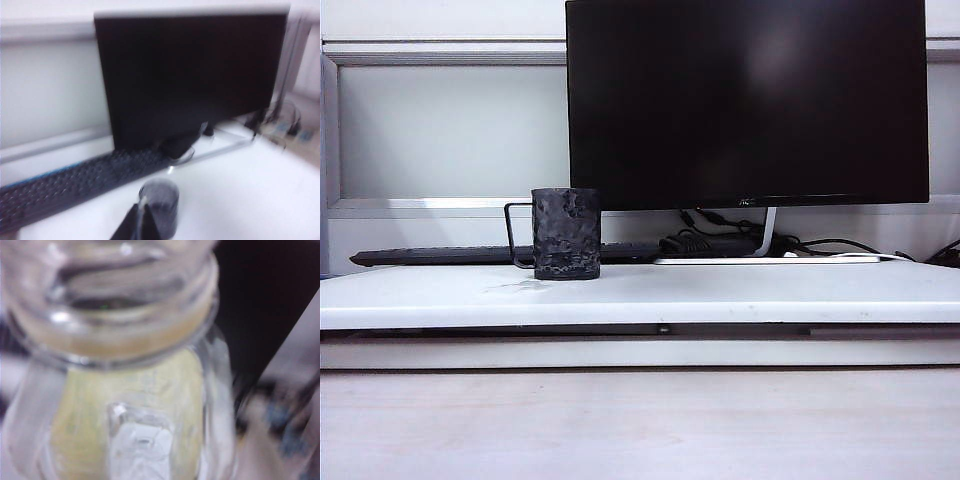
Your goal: Carefully pick up the bottle and pour some water from the bottle into the cup.
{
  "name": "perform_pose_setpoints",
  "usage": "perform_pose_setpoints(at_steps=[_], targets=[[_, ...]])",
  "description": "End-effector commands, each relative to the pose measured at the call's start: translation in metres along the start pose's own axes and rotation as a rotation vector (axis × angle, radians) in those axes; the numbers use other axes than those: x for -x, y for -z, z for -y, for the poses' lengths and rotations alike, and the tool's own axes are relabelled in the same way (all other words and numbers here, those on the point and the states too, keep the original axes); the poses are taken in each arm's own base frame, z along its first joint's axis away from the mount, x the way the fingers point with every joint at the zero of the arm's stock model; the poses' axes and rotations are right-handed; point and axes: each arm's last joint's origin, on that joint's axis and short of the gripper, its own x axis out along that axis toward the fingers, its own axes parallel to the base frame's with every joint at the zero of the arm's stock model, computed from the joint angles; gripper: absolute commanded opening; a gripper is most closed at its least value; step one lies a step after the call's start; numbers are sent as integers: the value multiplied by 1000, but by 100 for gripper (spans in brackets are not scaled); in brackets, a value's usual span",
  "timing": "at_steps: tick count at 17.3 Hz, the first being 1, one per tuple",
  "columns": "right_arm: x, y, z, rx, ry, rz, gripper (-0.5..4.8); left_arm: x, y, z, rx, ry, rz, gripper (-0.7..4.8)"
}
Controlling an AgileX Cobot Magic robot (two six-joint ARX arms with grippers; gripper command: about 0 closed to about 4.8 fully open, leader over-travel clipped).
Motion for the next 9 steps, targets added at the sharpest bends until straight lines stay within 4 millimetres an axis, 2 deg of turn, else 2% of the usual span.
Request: perform_pose_setpoints(at_steps=[1, 4, 7, 9], targets=[[-16, 40, -9, -69, -1, 98, 59, 9, 14, 1, -44, -46, 26, -6], [-54, 94, -27, -86, 2, 147, 57, -2, 43, -1, -51, -65, -29, -6], [-91, 125, -43, -56, -5, 63, 57, -16, 71, -4, -45, -92, -30, -6], [-127, 138, -53, -42, 0, 34, 56, -24, 90, -6, -50, -117, 4, -6]])
